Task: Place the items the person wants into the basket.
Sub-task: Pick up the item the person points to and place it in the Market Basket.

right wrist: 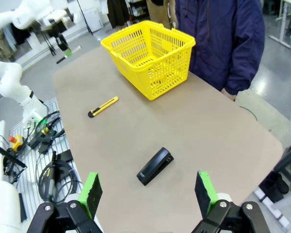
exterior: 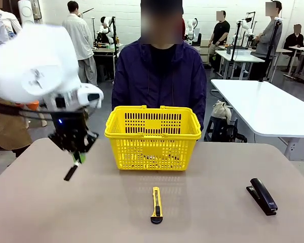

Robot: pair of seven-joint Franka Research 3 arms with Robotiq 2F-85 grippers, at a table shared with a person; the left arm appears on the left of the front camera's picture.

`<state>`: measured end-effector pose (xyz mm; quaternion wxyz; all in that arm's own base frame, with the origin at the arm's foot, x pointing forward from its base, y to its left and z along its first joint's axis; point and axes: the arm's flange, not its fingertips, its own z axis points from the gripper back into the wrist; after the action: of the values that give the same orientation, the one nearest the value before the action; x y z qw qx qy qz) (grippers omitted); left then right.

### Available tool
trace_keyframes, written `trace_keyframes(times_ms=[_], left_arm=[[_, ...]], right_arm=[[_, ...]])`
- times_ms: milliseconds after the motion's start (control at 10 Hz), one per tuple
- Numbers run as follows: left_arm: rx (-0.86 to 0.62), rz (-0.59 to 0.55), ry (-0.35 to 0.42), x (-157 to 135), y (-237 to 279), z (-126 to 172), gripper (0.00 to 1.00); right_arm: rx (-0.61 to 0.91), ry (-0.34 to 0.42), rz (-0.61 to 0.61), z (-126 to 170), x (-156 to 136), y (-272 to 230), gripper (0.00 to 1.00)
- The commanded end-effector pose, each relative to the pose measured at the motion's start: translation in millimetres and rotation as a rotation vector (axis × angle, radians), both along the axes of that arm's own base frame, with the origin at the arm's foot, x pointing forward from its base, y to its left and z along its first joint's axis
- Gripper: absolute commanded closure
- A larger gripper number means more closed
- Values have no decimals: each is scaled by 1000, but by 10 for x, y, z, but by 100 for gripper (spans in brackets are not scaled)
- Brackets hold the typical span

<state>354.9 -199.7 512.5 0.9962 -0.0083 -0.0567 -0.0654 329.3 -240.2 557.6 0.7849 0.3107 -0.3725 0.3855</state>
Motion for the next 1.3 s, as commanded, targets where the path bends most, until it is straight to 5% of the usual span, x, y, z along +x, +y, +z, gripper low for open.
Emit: trace_keyframes(times_ms=[0, 800, 900, 1000, 1200], left_arm=[[-46, -21, -17, -29, 51, 265, 100], [-34, 0, -43, -99, 43, 464, 100], [-34, 0, -38, -96, 32, 447, 88], [-57, -229, -12, 239, -61, 675, 88], [-47, -380, -92, 864, -354, 1090, 88]], right_arm=[[25, -33, 5, -5, 16, 0, 0], [25, -33, 5, -5, 16, 0, 0], [25, -33, 5, -5, 16, 0, 0], [25, -33, 5, -5, 16, 0, 0], [25, -33, 5, -5, 16, 0, 0]])
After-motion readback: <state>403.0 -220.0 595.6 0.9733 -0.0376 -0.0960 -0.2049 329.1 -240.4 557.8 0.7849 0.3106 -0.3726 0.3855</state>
